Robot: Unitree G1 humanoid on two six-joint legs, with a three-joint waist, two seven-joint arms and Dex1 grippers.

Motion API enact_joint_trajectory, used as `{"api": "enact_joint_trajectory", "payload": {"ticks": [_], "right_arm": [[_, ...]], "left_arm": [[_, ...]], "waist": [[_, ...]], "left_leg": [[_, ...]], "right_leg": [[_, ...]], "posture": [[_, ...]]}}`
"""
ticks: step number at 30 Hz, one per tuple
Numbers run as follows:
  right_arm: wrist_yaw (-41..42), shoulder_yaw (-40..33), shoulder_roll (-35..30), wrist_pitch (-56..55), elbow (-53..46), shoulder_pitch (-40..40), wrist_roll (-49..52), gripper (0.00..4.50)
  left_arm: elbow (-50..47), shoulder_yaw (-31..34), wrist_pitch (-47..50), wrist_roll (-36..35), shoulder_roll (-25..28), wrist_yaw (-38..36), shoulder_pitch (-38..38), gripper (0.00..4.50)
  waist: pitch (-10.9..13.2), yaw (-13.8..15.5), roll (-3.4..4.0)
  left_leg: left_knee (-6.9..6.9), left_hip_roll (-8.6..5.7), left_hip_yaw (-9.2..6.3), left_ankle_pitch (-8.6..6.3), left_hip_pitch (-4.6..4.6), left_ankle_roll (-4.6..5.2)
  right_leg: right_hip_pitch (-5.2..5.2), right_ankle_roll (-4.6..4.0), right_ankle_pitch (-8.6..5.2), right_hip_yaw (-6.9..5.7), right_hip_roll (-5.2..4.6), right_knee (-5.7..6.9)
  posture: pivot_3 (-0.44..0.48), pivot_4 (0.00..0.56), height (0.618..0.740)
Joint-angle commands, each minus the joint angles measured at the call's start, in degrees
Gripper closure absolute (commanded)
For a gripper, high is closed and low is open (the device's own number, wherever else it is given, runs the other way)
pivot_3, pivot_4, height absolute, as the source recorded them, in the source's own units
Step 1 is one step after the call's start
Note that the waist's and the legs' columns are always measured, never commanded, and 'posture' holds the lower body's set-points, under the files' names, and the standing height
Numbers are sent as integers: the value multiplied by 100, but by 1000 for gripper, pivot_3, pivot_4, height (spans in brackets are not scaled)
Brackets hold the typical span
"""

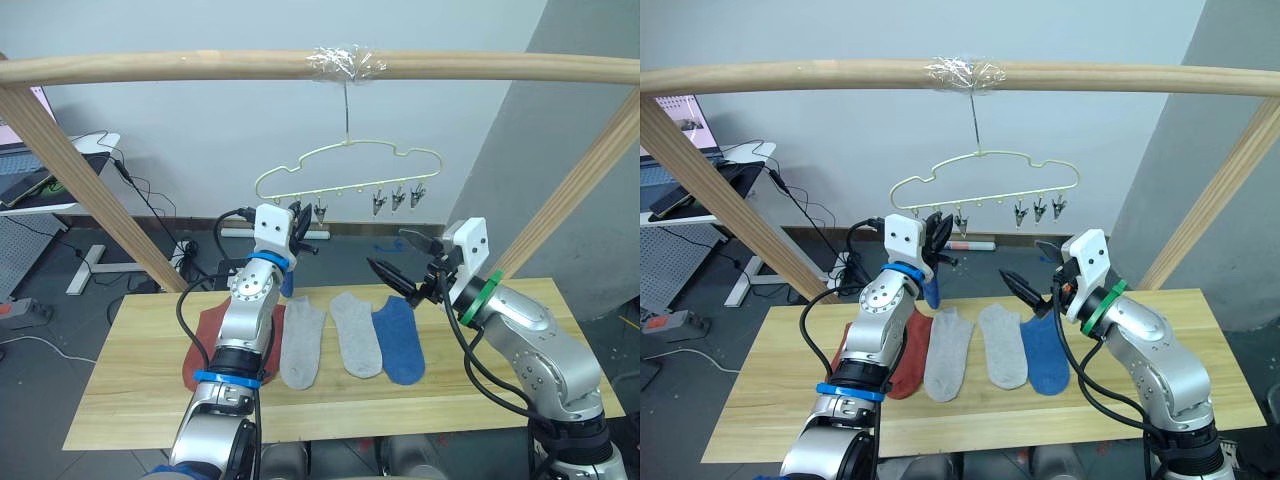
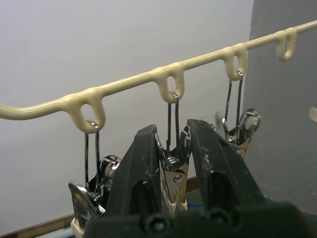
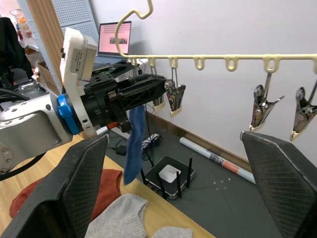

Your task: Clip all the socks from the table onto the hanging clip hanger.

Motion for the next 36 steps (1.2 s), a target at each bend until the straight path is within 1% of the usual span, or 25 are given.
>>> {"api": "enact_joint_trajectory", "payload": {"ticks": [1,7,9,10,13,15,19,25,35,36], "right_arm": [[-27,-29,11,-80,-179,-85,24,0],[-7,-47,-12,-81,-157,-116,28,0],[-13,-53,-12,-78,-165,-112,30,0],[-17,-55,-11,-76,-169,-109,32,0],[-23,-58,-9,-70,-170,-105,34,0],[-25,-62,-12,-70,-172,-97,32,0],[-25,-66,-19,-75,-176,-81,27,0],[-33,-101,-20,-68,-171,-76,39,0],[-61,-117,0,-49,-171,-84,64,0],[-64,-117,0,-48,-174,-82,67,0]], "left_arm": [[-282,53,25,-19,-26,56,-23,3861],[-340,47,25,-4,-79,108,-1,3861],[-401,22,38,-2,-104,115,53,3147],[-421,15,43,6,-112,122,71,2953],[-418,27,53,37,-123,158,71,1946],[-395,28,44,65,-123,179,49,1386],[-354,46,24,90,-120,211,6,1386],[-407,59,-107,295,-91,492,47,1386],[-511,-5,-119,313,-219,545,147,1386],[-519,0,-124,305,-227,538,154,1562]], "waist": [[0,0,0],[0,0,0],[0,0,0],[0,0,0],[0,0,0],[0,0,0],[0,0,0],[0,0,0],[0,1,0],[0,1,0]], "left_leg": [[1,0,0,0,0,0],[2,0,0,0,0,0],[2,0,0,0,0,0],[2,0,0,0,0,0],[2,0,0,0,0,0],[2,0,-1,0,0,0],[3,0,0,0,0,0],[3,0,0,0,0,0],[3,0,0,0,0,0],[3,0,0,0,0,0]], "right_leg": [[0,0,0,0,0,0],[0,1,0,0,0,0],[0,1,0,0,0,0],[0,1,0,1,0,0],[0,1,0,1,0,1],[0,0,0,0,0,1],[1,1,1,0,0,1],[1,1,1,1,0,1],[1,1,1,0,0,1],[1,1,1,0,0,2]], "posture": [[-100,130,740],[-99,129,740],[-101,130,740],[-101,130,740],[-101,130,740],[-100,130,740],[-101,130,740],[-103,131,740],[-102,135,740],[-102,135,740]]}}
